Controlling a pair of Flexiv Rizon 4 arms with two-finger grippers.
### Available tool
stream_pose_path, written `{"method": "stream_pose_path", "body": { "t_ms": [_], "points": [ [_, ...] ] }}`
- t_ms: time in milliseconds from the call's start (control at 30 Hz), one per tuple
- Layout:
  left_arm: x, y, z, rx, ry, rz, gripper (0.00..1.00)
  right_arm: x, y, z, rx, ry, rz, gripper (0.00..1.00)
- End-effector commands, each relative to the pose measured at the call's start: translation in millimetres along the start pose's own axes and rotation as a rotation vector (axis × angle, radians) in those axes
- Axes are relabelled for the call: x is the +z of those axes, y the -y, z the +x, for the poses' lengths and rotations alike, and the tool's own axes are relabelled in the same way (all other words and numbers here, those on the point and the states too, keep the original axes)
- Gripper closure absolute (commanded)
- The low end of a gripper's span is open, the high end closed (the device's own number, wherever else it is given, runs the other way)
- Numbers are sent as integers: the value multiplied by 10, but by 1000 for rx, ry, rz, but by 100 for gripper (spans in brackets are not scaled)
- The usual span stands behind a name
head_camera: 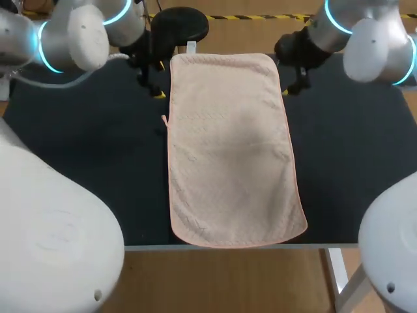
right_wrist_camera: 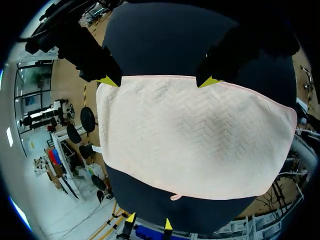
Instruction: Fold the towel
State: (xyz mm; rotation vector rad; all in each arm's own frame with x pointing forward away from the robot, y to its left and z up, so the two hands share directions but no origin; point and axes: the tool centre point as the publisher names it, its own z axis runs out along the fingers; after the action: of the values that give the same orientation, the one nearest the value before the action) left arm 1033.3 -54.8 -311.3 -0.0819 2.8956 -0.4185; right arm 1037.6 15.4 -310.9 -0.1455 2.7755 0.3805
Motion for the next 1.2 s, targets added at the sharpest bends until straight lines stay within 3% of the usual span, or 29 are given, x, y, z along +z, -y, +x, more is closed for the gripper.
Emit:
{"method": "stream_pose_path", "body": {
  "t_ms": [33, 200, 267, 567, 1200],
  "points": [
    [181, 89, 34, -4, 11, -236, 0, 159, -24, 6, 40, -16, 304, 0],
    [367, 123, 113, -48, 0, -187, 0, 333, -16, 83, 81, -5, 289, 0],
    [456, 112, 157, -22, 14, -222, 0, 404, -12, 130, 60, -14, 301, 0],
    [676, 7, 251, -26, -32, -189, 0, 620, 79, 199, 141, -38, 320, 0],
    [904, -33, 302, -47, -65, -212, 0, 857, 149, 417, 57, -78, 262, 0]
  ]
}}
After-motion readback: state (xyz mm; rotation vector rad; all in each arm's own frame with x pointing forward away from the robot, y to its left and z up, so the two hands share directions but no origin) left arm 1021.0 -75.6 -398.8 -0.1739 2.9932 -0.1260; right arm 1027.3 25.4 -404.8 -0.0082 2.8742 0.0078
